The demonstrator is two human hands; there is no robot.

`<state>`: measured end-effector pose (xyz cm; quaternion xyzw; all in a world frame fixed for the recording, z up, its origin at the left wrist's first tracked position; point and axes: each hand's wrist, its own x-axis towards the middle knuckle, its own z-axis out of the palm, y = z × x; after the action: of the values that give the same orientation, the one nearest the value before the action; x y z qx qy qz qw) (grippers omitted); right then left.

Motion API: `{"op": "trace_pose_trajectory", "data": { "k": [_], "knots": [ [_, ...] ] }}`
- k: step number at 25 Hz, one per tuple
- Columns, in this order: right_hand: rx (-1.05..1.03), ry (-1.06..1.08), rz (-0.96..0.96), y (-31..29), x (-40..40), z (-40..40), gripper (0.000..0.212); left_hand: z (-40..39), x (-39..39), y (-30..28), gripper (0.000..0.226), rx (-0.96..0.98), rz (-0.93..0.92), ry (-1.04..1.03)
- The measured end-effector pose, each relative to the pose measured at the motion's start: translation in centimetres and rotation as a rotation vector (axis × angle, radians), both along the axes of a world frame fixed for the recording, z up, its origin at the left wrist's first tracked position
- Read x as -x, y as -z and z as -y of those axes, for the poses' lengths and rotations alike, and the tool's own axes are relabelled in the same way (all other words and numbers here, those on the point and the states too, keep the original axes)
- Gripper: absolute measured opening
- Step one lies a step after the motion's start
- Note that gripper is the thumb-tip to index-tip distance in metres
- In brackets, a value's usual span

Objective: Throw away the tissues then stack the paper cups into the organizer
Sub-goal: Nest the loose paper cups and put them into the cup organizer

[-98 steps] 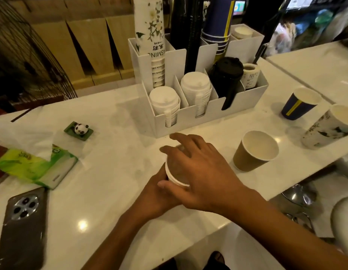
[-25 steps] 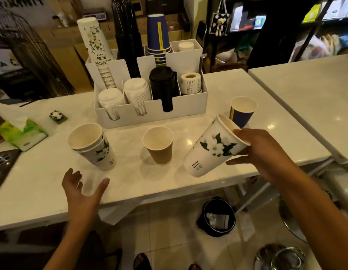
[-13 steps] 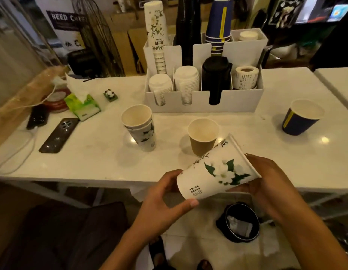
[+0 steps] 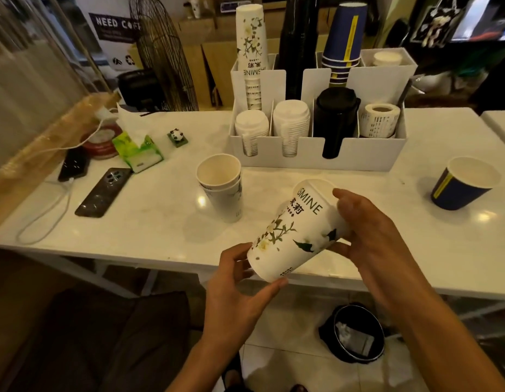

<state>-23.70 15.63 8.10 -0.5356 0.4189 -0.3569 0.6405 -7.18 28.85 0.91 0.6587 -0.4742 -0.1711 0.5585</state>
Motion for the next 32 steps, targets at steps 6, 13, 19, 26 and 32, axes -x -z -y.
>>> {"op": "trace_pose_trajectory", "data": {
  "k": [6,13,19,26,32],
  "knots": [
    [0.188,-0.080,-0.245,-2.7,-2.9,2.0,0.093,1.5,-0.6,-0.3,0.073,0.001,-0.016,-0.040],
    [0.316,-0.074,-0.192,-5.4,-6.2,4.8,0.048,3.7,-4.0,1.5,0.079,-0.133,-0.031,-0.081],
    [0.441,0.010,-0.157,-8.8,-9.9,6.2,0.054,7.4,-10.5,5.1,0.115,-0.389,0.017,-0.245],
    [0.503,0.054,-0.227,-9.8,-15.6,7.7,0.059,11.1,-12.3,6.7,0.109,-0.405,0.113,-0.191],
    [0.541,0.024,-0.378,-8.0,-18.1,9.2,0.067,11.4,-14.4,6.6,0.086,-0.367,0.063,-0.044]
  ]
}}
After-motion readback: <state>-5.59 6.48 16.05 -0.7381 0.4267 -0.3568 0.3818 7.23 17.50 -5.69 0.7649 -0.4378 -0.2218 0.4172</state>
